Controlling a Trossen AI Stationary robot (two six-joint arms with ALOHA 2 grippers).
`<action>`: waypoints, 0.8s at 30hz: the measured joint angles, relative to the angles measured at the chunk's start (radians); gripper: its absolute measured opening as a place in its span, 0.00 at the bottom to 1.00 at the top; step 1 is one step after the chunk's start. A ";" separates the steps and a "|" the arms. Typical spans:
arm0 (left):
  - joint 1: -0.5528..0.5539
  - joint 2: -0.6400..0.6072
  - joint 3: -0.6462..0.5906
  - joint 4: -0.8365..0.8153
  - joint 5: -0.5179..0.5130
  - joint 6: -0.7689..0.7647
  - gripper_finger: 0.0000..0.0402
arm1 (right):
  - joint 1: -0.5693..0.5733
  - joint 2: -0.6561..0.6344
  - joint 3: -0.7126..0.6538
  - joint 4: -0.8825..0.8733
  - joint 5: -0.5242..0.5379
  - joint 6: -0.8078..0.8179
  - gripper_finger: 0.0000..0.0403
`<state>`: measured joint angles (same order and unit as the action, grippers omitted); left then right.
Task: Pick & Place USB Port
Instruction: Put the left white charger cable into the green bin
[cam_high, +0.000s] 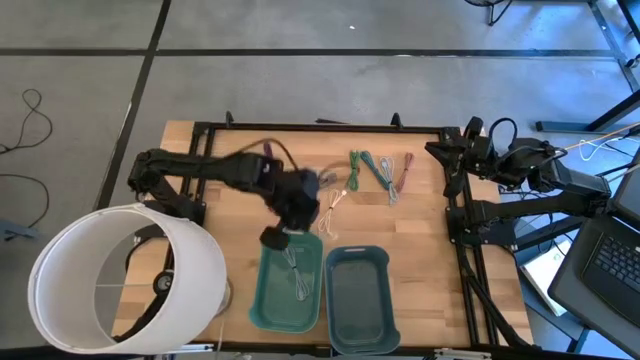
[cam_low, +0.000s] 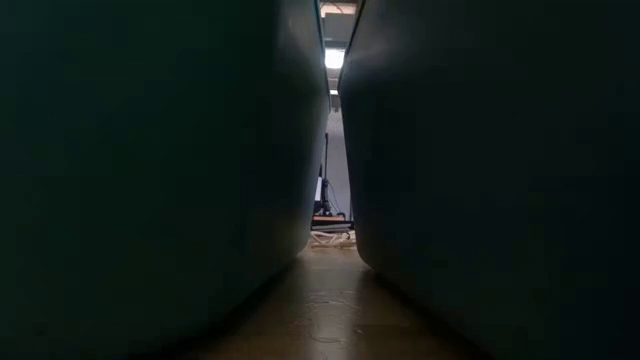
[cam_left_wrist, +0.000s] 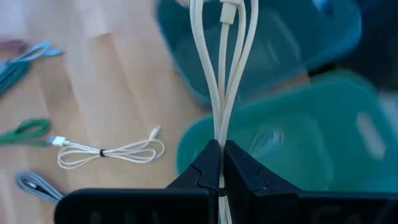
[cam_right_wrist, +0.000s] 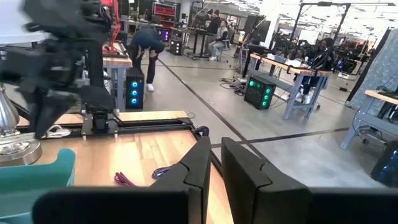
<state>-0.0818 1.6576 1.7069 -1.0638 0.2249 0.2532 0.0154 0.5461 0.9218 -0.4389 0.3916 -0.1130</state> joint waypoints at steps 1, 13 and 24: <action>-0.022 0.008 0.000 -0.020 -0.018 0.030 0.01 | 0.000 0.000 0.000 0.000 0.000 0.000 0.11; -0.164 0.169 0.000 -0.139 0.018 0.218 0.01 | 0.000 -0.019 0.000 -0.002 0.005 -0.003 0.11; -0.177 0.269 0.000 -0.179 -0.114 0.521 0.01 | 0.000 -0.026 0.000 0.000 0.008 0.004 0.11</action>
<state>-0.2584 1.9267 1.7065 -1.2429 0.1104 0.7739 0.0151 0.5198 0.9222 -0.4392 0.3992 -0.1089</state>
